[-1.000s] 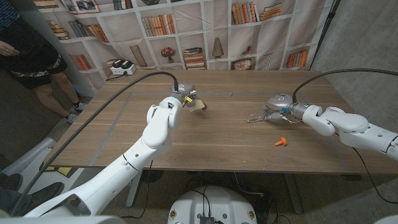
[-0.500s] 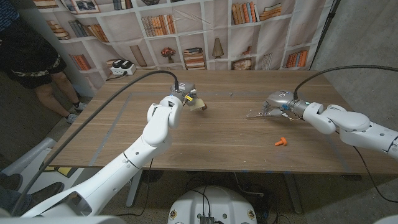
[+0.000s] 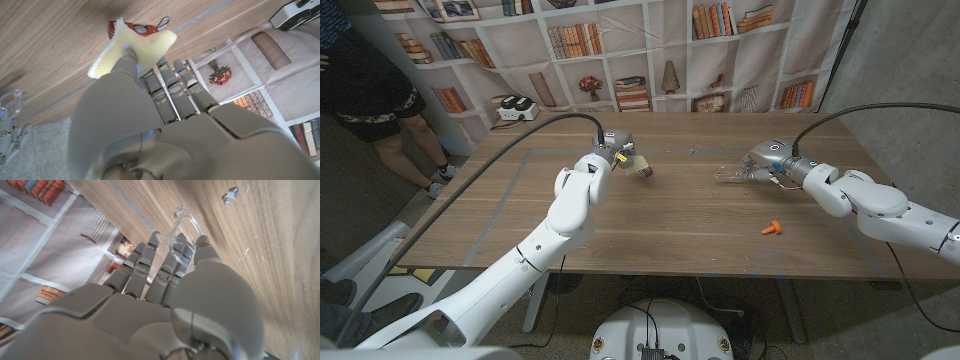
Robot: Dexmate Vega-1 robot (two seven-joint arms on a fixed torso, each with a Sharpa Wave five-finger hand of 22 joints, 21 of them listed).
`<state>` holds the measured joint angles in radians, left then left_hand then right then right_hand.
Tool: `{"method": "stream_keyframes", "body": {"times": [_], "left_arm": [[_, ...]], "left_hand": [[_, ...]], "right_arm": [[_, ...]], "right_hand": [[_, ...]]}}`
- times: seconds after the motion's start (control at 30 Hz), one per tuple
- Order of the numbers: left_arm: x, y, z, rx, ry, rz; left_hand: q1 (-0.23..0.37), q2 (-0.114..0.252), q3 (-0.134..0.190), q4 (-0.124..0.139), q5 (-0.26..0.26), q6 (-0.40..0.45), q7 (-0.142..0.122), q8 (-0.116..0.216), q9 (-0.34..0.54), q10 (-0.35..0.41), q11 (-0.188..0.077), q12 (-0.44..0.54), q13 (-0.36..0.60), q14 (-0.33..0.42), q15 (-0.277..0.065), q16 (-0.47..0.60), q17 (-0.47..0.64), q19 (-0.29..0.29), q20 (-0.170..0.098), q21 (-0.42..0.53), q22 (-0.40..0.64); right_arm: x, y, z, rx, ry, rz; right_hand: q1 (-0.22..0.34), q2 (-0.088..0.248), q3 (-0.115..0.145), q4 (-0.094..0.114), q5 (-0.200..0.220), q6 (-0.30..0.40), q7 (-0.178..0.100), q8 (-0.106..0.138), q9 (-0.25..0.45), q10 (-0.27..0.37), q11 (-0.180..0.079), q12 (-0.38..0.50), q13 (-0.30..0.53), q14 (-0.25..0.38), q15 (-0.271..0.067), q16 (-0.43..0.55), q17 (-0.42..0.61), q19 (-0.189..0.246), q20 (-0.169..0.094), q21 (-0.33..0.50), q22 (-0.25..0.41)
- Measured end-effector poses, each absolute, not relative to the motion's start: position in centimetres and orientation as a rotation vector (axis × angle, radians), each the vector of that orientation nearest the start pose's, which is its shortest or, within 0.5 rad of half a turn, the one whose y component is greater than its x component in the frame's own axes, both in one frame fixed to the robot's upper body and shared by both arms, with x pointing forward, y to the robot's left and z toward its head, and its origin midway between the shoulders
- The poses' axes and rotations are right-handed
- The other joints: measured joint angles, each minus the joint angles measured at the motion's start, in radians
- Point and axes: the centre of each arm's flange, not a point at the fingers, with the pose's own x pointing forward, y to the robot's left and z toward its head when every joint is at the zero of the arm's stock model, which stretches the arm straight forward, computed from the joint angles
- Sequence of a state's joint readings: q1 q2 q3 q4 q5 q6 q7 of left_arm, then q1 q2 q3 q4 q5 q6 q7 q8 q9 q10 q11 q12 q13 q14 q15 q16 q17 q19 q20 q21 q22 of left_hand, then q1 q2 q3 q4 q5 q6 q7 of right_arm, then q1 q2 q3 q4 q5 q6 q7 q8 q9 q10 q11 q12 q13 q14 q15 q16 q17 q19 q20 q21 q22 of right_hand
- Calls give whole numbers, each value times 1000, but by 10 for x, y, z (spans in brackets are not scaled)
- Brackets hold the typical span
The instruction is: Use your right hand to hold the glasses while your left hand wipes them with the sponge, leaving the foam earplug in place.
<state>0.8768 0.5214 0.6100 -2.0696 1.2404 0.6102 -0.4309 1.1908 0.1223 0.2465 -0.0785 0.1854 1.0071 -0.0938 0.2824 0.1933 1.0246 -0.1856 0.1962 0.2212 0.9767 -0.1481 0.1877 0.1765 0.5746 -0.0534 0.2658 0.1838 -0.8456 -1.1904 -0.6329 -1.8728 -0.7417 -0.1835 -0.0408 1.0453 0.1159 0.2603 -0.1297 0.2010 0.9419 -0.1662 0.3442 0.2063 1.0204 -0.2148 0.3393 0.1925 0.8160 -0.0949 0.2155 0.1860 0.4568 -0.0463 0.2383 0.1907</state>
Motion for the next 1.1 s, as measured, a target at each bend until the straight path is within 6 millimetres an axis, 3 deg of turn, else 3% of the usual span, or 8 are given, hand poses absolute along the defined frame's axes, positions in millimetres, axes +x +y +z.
{"method": "stream_keyframes", "body": {"times": [0.13, 0.17, 0.37, 0.53, 0.57, 0.7, 0.8, 1.1], "left_arm": [[530, 140, 43, 1580, -456, 252], [527, 141, 48, 1558, -496, 290], [524, 139, 51, 1530, -545, 327], [524, 138, 48, 1526, -539, 319], [521, 138, 53, 1507, -583, 358], [521, 137, 49, 1502, -581, 354], [518, 136, 53, 1476, -634, 394], [518, 134, 54, 1433, -660, 393]], "left_hand": [[0, 0, 0, 0, 0, 0, 0, 0, 0, 0, 0, 0, 0, 0, 0, 0, 0, 0, 0, 0, 5], [0, 0, 0, 0, 0, 0, 0, 0, 0, 0, 0, 0, 2, 0, 0, 0, 0, 0, 0, 0, 5], [0, 0, 0, 0, 0, 0, 0, -1, 0, 1, -1, 0, 5, 0, 0, 0, 0, 0, 0, 0, 5], [0, 0, 0, 0, 0, 0, 0, -2, 0, 4, -4, 0, 5, 1, 1, 0, 0, 0, 0, 0, 5], [0, 0, 0, 0, 0, 0, 0, -3, 0, 4, -4, 0, 5, 2, 2, 0, 0, 0, 0, 0, 5], [0, 0, 0, 0, 0, 0, 0, -3, 0, 4, -4, 0, 5, 2, 2, 0, 0, 0, 0, 0, 5], [0, 0, 0, 0, 0, 0, 0, -4, 0, 4, -4, 0, 5, 6, -2, 0, 0, 0, 0, 0, 5], [0, 0, 4, -4, -1, 0, 0, 0, -1, 4, -3, -1, 10, 6, -2, 0, 0, 0, 0, 0, 5]], "right_arm": [[568, -324, 7, -1926, -521, -150], [561, -307, 2, -1889, -544, -145], [555, -299, 1, -1844, -527, -194], [556, -312, 5, -1832, -474, -265], [549, -294, 2, -1796, -505, -247], [550, -303, 4, -1790, -462, -297], [542, -287, 4, -1755, -484, -294], [537, -286, 6, -1723, -493, -331]], "right_hand": [[-2, 2, 0, 0, 0, 0, 0, -1, 0, 4, 4, 0, 0, 6, -4, 0, 0, 13, 1, 0, 0], [-3, 3, 0, 0, 0, 0, 0, -1, 0, 6, 6, 0, 0, 10, -2, 0, 0, 13, 1, 0, 2], [-8, 8, -4, 4, -1, 2, 2, -2, 0, 11, 3, 0, 0, 19, -5, 0, 0, 16, -2, 0, 3], [-9, 9, -4, 4, -4, 4, 4, -1, 0, 23, 2, -4, -2, 31, -10, -5, 0, 31, 2, 5, 3], [-9, 9, -4, 4, -4, 4, 4, -1, 0, 23, 2, -4, -2, 31, -10, -5, 0, 31, 2, 6, 3], [-9, 9, -5, 3, -4, 4, 4, 1, 0, 28, 7, -4, -4, 31, -10, -5, 0, 31, 2, 6, 3], [-9, 9, -5, 3, -5, 4, 4, 1, 0, 32, 3, -5, -5, 36, -15, -5, -5, 31, 2, 6, 3], [-9, 9, -5, 3, 0, 9, 9, 1, 0, 42, 8, -8, -4, 59, -17, -5, -4, 39, -1, 6, 3]]}}
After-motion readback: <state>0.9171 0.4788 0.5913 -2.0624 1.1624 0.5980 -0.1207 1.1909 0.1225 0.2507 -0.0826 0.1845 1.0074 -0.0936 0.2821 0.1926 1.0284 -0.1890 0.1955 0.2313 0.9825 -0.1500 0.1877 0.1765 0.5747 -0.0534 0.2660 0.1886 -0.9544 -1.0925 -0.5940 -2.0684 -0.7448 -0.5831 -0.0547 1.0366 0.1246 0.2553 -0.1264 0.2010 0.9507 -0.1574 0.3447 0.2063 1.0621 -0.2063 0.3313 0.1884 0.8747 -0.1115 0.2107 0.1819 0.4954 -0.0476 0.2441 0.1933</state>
